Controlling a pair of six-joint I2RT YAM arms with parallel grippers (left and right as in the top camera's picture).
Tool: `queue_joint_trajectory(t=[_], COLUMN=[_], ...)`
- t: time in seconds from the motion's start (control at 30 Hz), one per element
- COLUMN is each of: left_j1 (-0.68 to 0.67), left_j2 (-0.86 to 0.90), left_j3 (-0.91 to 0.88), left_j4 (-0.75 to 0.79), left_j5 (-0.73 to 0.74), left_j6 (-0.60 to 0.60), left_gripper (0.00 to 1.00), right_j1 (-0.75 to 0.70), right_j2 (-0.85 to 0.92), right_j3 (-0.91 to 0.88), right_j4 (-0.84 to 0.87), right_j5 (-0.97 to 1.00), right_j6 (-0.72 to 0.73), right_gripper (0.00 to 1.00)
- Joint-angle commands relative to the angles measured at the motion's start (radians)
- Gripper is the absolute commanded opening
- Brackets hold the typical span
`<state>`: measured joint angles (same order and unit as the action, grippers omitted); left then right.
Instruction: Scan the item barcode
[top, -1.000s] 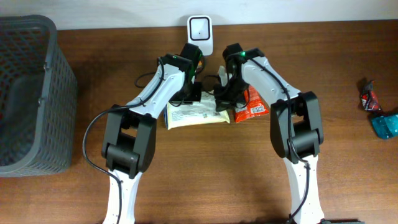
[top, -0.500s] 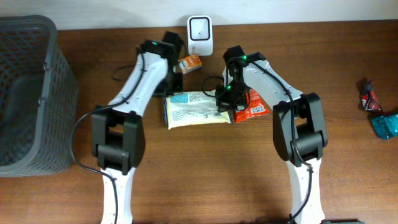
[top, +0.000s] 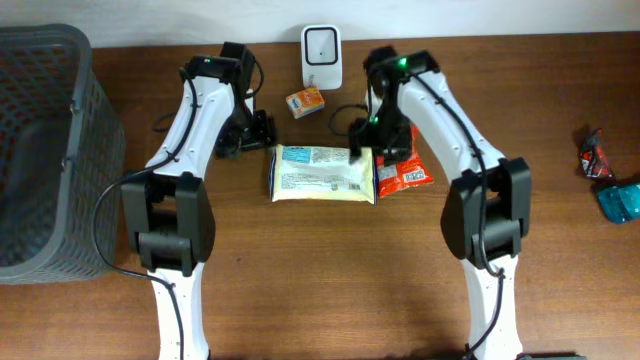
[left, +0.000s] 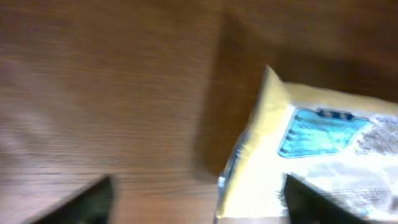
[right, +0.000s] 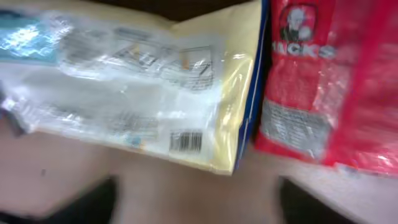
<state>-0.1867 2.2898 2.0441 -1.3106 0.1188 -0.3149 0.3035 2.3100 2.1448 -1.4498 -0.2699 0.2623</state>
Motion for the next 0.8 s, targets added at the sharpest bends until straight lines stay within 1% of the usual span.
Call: queue_joint_trajectory(t=[0.0,0.07,0.13,0.23,0.33,0.4,0.5,0.53,0.6,0.63,0.67,0.77], left_j1=[-0.008,-0.013,-0.014,-0.01,-0.011,-0.016,-0.018,-0.018,-0.018,-0.012,-0.006,0.016], left_j2=[-0.031,-0.029,-0.029,-0.029,-0.029,-0.029,-0.029,-0.029,-0.029,-0.029,-0.029,-0.032], left_j3=[-0.073,-0.119,-0.181,-0.278,-0.339,-0.364,-0.37,-0.37,-0.37,-0.37,-0.367,-0.35], left_j4=[0.035,0.059,0.104,0.211,0.278,0.305,0.312,0.315,0.317,0.316,0.315,0.307], left_j5=[0.107,0.122,0.171,0.293,0.347,0.364,0.364,0.363,0.362,0.356,0.356,0.356], left_j6=[0.052,0.053,0.067,0.112,0.112,0.114,0.124,0.124,0.124,0.124,0.123,0.124], left_gripper=[0.99,0.99,0.99,0.99,0.95,0.87,0.55,0.46,0.23,0.06,0.0,0.0], right_j1=[-0.004,-0.004,-0.004,-0.004,-0.003,-0.003,-0.003,-0.003,-0.003,-0.003,-0.003,-0.003], right_j2=[-0.048,-0.048,-0.048,-0.048,-0.048,-0.048,-0.048,-0.048,-0.048,-0.048,-0.048,-0.048], right_j3=[0.082,0.084,0.084,0.084,0.084,0.084,0.084,0.084,0.084,0.084,0.084,0.084], right_j4=[-0.031,-0.031,-0.03,-0.023,-0.019,-0.019,-0.019,-0.019,-0.016,-0.013,-0.005,0.012], right_j5=[0.021,0.021,0.023,0.087,0.157,0.172,0.174,0.174,0.174,0.174,0.174,0.174], right_j6=[-0.053,-0.053,-0.053,-0.053,-0.053,-0.053,-0.053,-0.053,-0.052,-0.053,-0.052,-0.052], right_gripper=[0.98,0.98,0.98,0.98,0.98,0.98,0.98,0.98,0.98,0.98,0.98,0.98])
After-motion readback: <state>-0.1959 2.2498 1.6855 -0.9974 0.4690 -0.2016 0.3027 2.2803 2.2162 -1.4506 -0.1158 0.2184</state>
